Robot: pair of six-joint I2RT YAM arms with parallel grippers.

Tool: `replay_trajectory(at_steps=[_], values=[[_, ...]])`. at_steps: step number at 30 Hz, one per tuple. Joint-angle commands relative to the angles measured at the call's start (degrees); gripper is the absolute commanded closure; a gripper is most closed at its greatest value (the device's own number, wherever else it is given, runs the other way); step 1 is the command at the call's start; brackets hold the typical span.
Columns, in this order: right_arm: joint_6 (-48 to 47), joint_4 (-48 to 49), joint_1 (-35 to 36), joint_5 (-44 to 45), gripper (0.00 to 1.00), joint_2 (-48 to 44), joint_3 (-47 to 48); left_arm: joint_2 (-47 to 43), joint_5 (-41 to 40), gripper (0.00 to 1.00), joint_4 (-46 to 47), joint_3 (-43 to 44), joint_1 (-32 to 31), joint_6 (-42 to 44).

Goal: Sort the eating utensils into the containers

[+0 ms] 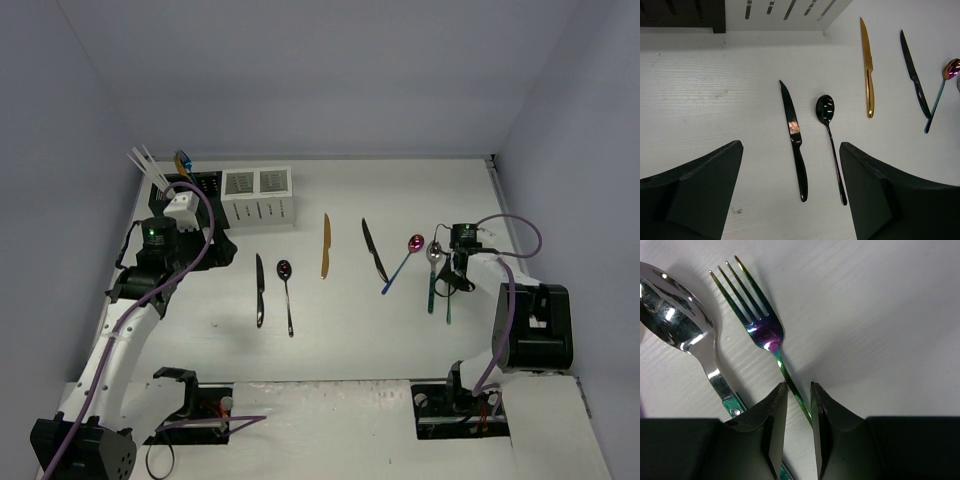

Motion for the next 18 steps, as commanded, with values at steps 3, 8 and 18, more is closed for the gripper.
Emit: replay_trajectory(at_steps=[3, 8, 18], values=[[-0.3, 0.0, -1.1, 0.5, 0.90, 1.9, 0.9, -1.0, 1.1, 0.24, 2.4, 0.5, -0.1, 1.3], [0.8, -0.1, -1.1, 2.9, 1.00, -0.8, 1.4, -0.7, 3.2, 0.24, 3.5, 0.5, -0.1, 1.3], [-2.8, -4.0, 3.1, 2.9, 1.00, -20.2, 6.7, 1.3, 16.1, 0.24, 4.8, 7.9, -6.5, -5.4]])
